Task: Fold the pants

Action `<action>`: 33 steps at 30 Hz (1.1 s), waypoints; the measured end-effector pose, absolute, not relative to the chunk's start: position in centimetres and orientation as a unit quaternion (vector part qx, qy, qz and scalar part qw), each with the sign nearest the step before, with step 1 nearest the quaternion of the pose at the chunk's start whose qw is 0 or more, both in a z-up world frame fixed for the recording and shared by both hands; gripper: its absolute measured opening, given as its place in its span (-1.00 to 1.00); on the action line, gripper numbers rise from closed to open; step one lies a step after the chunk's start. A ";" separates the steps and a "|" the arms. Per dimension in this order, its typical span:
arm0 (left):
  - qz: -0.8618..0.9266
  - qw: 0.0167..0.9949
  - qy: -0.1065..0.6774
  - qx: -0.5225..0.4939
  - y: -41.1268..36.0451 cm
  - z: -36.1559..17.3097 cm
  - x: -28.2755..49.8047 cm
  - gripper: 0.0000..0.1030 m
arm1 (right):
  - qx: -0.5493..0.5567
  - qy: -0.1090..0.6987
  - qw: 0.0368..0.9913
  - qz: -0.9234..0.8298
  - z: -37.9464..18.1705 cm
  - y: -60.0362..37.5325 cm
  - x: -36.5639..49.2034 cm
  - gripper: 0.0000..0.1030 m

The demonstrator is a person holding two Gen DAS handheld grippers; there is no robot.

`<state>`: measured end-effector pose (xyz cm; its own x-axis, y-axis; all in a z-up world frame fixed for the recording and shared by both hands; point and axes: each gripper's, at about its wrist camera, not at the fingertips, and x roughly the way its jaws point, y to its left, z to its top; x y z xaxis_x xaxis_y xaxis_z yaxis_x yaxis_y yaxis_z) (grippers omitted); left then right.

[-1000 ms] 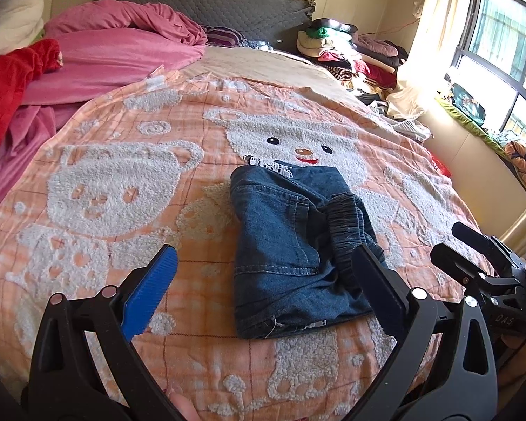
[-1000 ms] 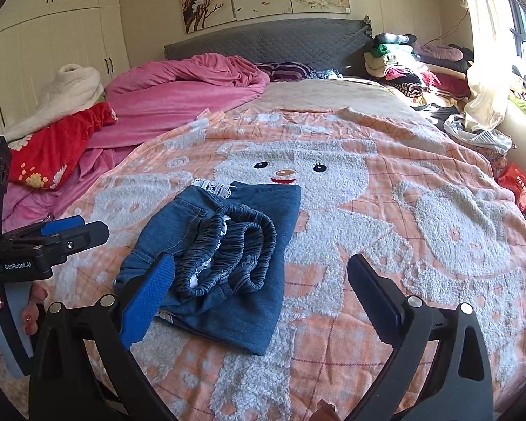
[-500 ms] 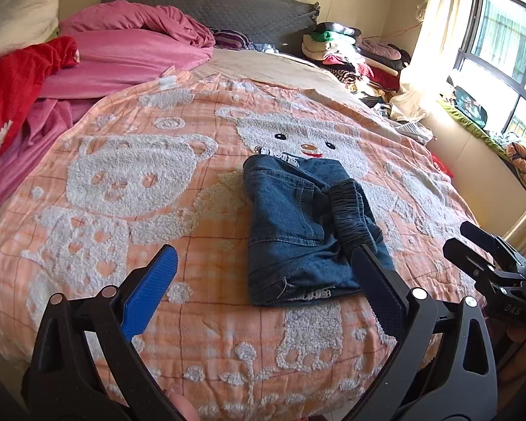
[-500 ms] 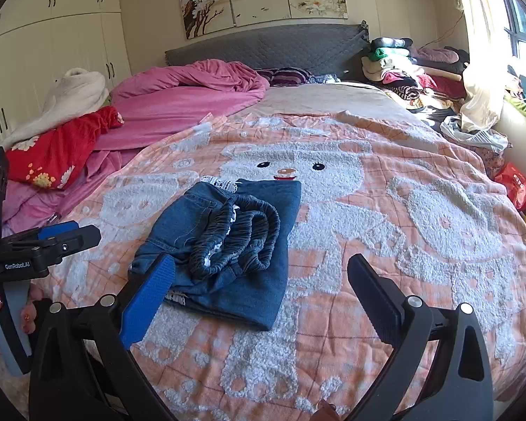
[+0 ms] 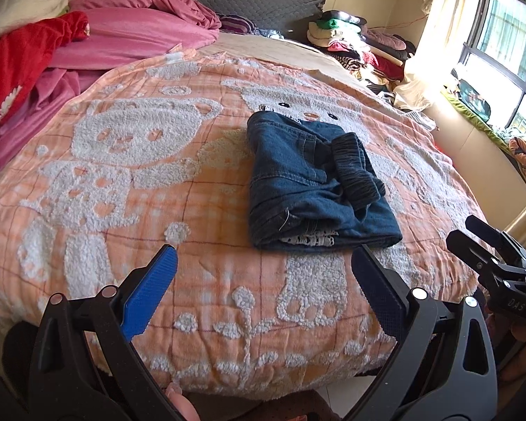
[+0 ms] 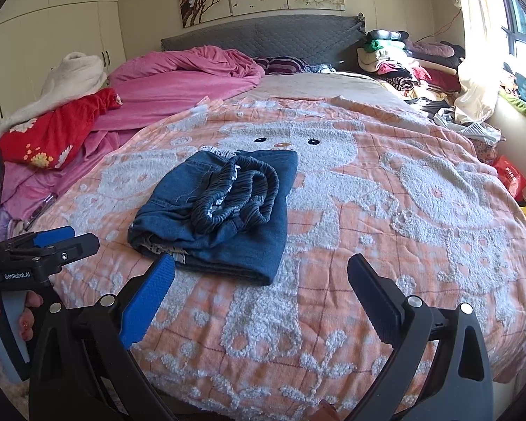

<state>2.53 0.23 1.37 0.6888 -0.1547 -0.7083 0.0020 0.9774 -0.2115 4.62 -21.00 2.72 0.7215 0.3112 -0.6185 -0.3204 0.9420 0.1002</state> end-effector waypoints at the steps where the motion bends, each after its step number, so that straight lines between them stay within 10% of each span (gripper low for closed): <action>1: -0.043 0.913 0.394 -0.095 0.2 1.1 2.4 0.82 | -0.008 0.335 0.927 0.170 2.5 -20.9 4.4 0.91; 33: -0.029 0.909 0.408 -0.077 -0.1 -0.9 -0.1 0.82 | -0.020 0.365 0.918 0.154 -0.8 -20.7 2.0 0.91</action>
<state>-0.10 -0.08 -0.87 0.6651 -0.1168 -0.7376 -0.0095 0.9863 -0.1647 1.97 -20.74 -0.76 0.6854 0.2678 -0.6771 -0.2977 0.9517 0.0751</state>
